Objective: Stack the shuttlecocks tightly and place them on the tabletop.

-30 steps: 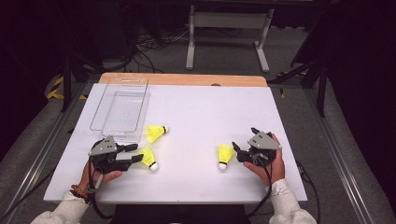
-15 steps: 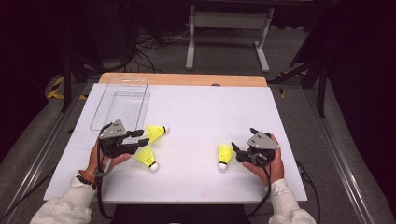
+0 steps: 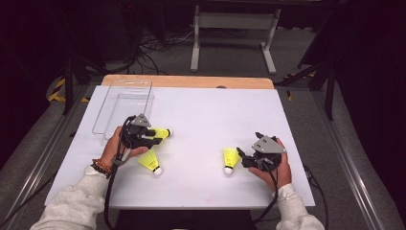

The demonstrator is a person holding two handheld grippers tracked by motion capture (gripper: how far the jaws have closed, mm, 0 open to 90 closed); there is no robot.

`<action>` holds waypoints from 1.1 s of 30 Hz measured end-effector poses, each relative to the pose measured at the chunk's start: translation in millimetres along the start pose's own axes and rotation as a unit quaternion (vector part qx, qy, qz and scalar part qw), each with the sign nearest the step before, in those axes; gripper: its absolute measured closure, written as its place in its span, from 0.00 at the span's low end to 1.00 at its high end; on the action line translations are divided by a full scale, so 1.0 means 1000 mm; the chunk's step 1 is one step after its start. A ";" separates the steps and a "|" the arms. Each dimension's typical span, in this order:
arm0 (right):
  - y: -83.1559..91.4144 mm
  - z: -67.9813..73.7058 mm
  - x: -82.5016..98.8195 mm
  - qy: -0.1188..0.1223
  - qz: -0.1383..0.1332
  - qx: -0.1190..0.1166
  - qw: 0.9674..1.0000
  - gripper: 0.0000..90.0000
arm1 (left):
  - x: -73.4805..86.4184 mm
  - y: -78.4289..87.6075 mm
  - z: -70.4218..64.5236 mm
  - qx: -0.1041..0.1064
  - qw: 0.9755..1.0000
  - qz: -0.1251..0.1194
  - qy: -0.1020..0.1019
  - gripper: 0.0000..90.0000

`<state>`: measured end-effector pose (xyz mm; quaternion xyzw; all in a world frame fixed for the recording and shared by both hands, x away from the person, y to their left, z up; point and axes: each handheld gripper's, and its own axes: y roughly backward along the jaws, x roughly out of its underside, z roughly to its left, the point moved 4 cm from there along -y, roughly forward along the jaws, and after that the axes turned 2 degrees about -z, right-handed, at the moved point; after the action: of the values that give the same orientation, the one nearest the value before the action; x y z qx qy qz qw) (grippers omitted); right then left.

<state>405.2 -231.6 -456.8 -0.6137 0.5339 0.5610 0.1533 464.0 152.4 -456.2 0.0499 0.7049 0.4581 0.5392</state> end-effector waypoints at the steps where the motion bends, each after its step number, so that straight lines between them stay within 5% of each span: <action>1: 0.000 0.000 0.000 0.000 0.000 0.000 1.000 0.19 | 0.000 0.000 0.000 0.000 1.000 0.000 0.000 0.65; 7: -0.002 0.001 0.001 0.003 0.008 -0.005 1.000 0.19 | -0.008 -0.005 -0.003 -0.004 1.000 0.006 -0.007 0.71; 13: -0.002 0.002 0.001 0.004 0.009 -0.006 1.000 0.18 | -0.013 -0.009 0.000 -0.027 1.000 0.006 -0.005 0.98; 22: -0.001 0.000 0.001 0.002 0.005 -0.002 1.000 0.18 | -0.027 0.009 0.011 -0.041 0.999 0.002 -0.013 0.99; 26: -0.001 -0.001 0.001 0.002 0.003 -0.002 1.000 0.18 | -0.033 0.018 0.011 -0.038 0.998 0.040 -0.039 0.99; 33: -0.001 0.000 0.001 0.002 0.003 -0.004 1.000 0.18 | -0.033 0.012 0.007 -0.018 0.995 0.081 -0.051 0.96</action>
<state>405.6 -231.9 -458.1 -0.6142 0.5337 0.5621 0.1481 478.1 145.4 -424.3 0.1204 0.6618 0.5092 0.5368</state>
